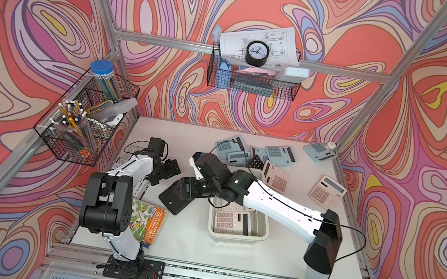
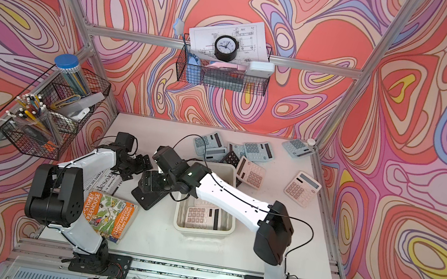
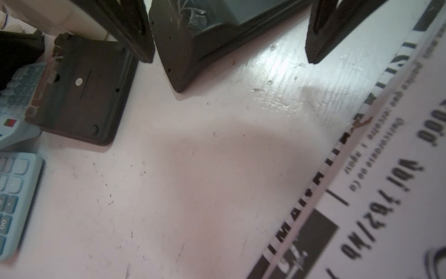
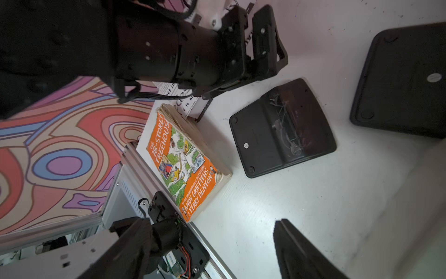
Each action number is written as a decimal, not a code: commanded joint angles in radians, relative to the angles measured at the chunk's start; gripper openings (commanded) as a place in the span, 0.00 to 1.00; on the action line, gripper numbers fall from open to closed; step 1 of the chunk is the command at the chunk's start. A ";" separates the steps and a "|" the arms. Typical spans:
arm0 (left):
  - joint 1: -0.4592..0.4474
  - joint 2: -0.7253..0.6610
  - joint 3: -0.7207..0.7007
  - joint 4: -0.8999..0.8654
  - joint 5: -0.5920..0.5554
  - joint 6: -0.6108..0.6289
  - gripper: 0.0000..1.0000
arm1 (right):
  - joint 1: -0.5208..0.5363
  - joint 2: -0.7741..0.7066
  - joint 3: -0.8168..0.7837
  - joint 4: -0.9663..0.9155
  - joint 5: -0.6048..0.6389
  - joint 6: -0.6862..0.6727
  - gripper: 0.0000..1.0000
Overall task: Put the calculator in the storage box
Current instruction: Pick up the calculator at the center of the board.
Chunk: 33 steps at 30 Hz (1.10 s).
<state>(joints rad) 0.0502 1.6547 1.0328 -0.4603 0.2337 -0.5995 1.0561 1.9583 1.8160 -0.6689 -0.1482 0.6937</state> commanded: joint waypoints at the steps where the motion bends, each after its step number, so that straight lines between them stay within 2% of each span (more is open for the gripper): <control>1: 0.015 0.031 -0.013 0.059 0.047 -0.018 0.91 | 0.017 0.128 0.122 -0.099 0.042 0.061 0.80; 5: 0.019 0.053 -0.027 0.102 0.074 -0.033 0.91 | 0.028 0.309 0.311 -0.219 0.065 0.095 0.80; 8: 0.020 0.075 -0.029 0.116 0.091 -0.032 0.91 | 0.028 0.388 0.370 -0.280 0.096 0.123 0.80; 13: 0.020 0.081 -0.047 0.139 0.111 -0.030 0.91 | 0.015 0.432 0.368 -0.362 0.163 0.148 0.81; 17: 0.020 0.082 -0.064 0.156 0.124 -0.032 0.91 | -0.006 0.390 0.291 -0.379 0.212 0.166 0.81; 21: 0.020 0.085 -0.089 0.187 0.148 -0.043 0.91 | -0.021 0.343 0.217 -0.328 0.209 0.184 0.82; 25: 0.020 0.087 -0.112 0.189 0.166 -0.045 0.90 | -0.022 0.336 0.168 -0.188 0.107 0.211 0.83; 33: 0.018 0.076 -0.188 0.241 0.178 -0.044 0.90 | -0.031 0.333 0.022 0.042 0.026 0.368 0.84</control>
<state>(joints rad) 0.0704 1.6836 0.9073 -0.1486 0.3916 -0.6292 1.0298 2.3100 1.8828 -0.7387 -0.0826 0.9768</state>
